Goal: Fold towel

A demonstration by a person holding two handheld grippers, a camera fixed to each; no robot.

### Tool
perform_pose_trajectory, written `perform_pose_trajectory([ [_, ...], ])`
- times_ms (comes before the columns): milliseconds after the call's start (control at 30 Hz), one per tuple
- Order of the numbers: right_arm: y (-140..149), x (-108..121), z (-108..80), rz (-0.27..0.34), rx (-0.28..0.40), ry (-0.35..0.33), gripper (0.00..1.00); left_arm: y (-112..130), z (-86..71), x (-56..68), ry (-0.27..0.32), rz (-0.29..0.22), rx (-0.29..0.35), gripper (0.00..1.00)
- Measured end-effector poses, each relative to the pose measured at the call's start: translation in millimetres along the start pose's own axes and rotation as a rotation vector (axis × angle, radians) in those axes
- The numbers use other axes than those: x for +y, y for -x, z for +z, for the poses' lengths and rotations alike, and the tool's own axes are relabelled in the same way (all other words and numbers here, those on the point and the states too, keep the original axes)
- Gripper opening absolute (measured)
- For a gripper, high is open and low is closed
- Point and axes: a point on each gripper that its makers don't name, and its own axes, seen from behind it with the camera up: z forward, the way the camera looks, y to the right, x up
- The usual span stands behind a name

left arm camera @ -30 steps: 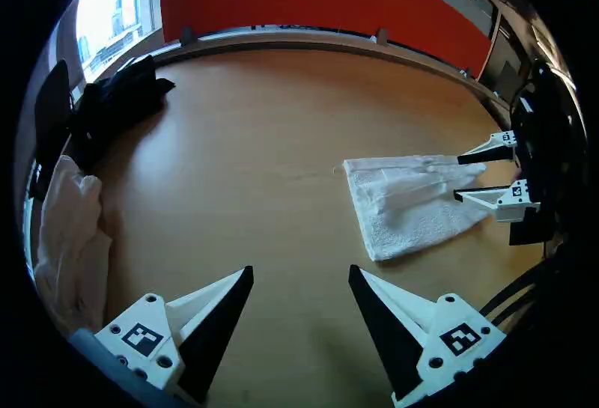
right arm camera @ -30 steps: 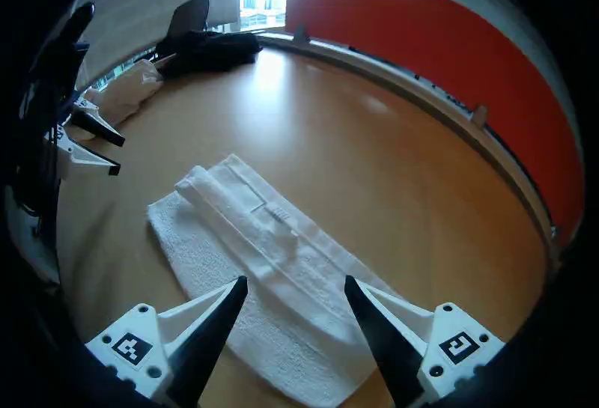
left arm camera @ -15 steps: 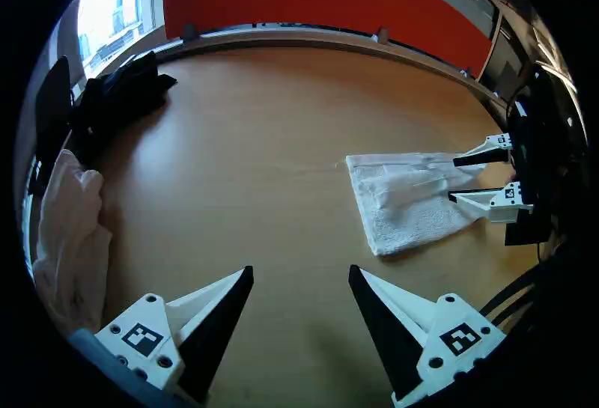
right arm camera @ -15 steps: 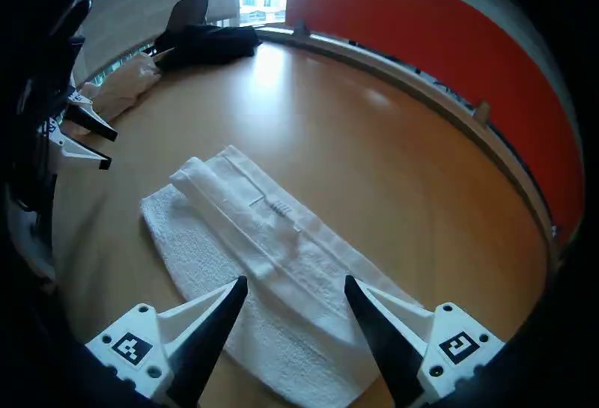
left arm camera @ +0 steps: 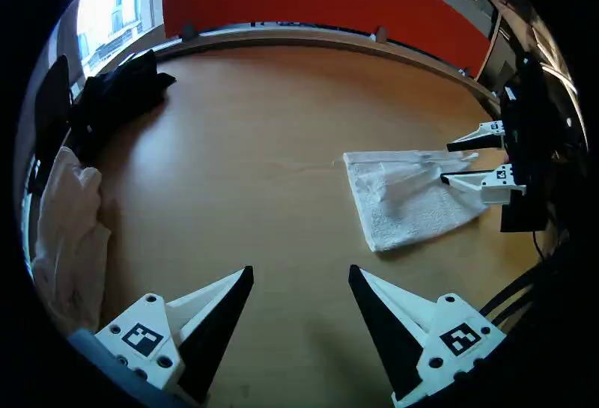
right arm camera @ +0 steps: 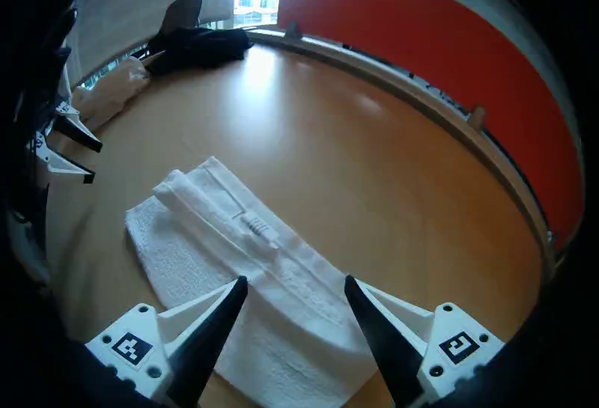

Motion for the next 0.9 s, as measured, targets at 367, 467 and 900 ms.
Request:
perform_pose_trajectory([
  [367, -11, 17, 4.5, 0.005, 0.006, 0.025, 1.0, 0, -3.9, 0.8, 0.0, 0.002, 0.006, 0.94],
  [467, -15, 20, 6.3, 0.004, 0.007, 0.029, 1.0, 0, -5.4, 0.4, -0.002, 0.004, 0.007, 0.94],
  [900, -24, 32, 11.3, 0.003, 0.01, 0.05, 1.0, 5, -10.3, 0.2, -0.001, 0.005, 0.007, 0.94],
])
